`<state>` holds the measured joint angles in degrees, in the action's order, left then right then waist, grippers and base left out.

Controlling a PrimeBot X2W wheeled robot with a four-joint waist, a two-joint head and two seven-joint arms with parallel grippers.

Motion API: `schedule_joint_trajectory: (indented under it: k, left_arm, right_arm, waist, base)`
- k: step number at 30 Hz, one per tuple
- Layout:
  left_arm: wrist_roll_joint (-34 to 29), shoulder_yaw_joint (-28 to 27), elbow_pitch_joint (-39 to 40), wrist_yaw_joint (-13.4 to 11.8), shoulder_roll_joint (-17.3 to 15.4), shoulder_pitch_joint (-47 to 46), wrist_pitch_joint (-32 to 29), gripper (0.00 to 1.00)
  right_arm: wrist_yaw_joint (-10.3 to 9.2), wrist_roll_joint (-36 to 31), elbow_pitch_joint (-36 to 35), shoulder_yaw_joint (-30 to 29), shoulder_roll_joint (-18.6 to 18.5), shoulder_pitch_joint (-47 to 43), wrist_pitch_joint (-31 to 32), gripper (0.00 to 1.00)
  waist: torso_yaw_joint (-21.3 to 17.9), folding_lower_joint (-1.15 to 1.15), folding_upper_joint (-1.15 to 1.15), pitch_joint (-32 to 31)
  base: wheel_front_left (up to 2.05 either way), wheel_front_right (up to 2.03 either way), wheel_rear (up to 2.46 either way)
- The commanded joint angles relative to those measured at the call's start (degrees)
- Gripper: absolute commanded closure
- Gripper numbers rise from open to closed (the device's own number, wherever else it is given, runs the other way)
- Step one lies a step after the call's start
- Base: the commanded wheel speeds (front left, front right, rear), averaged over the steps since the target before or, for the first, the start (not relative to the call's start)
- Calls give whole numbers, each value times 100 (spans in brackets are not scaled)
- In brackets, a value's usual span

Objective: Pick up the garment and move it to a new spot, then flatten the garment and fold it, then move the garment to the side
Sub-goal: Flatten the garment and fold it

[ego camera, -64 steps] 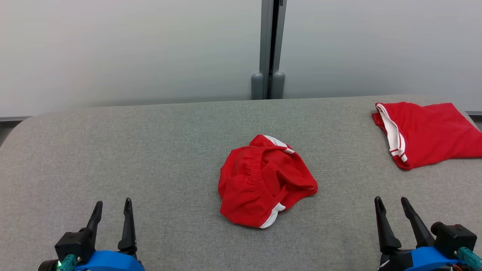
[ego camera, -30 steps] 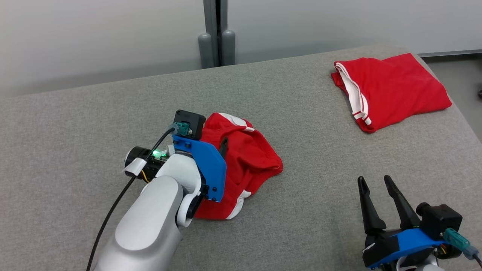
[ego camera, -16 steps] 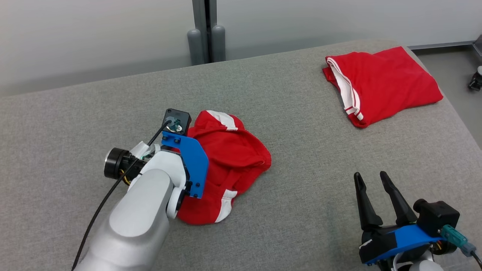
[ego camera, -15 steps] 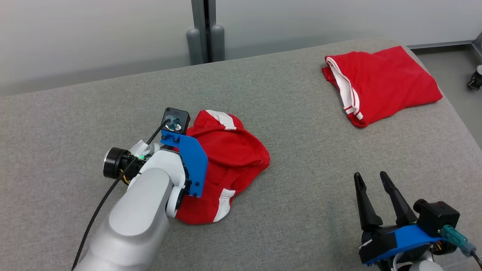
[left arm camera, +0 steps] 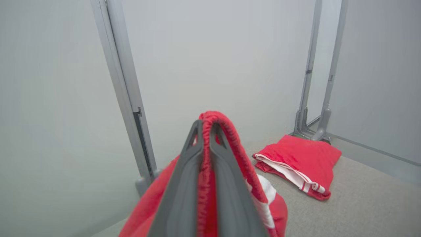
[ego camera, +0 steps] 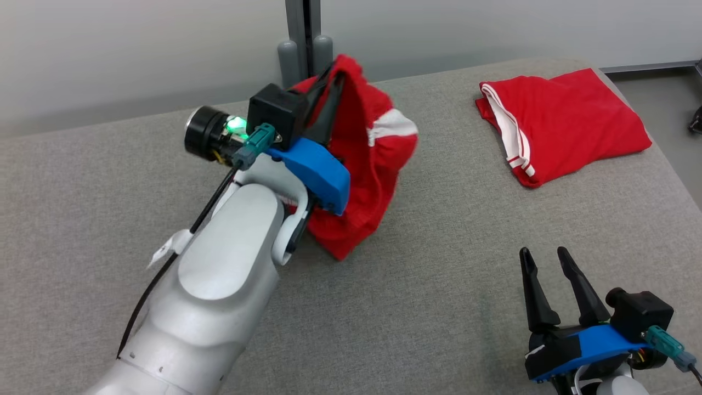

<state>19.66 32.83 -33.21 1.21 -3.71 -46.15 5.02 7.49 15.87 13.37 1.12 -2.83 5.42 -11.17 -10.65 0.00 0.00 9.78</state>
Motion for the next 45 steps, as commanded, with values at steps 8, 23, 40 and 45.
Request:
schedule_joint_trajectory:
  k: [8,23,40,45]
  left_arm:
    - [1629,288,1432,477,80,-306,962,100]
    - [1269,2018,465,629,-639,457,969,100]
    - [2523,956,-933,-483,-701,1443,937,0]
    - [2660,978,-807,-781,-809,1712,403,0]
  right_arm:
    - [1,-60,-15,2,-12,14,37,0]
    - [1,-61,-153,-16,-14,-5,108,0]
    - [1,-119,-168,41,-12,-60,195,0]
    - [1,-116,-187,38,-13,-120,202,0]
  waist:
    - [98,0,0,-144]
    - [450,0,0,17]
    - [808,0,0,-67]
    - [773,0,0,-112]
  base:
    - [0,0,0]
    - [0,0,0]
    - [0,0,0]
    - [0,0,0]
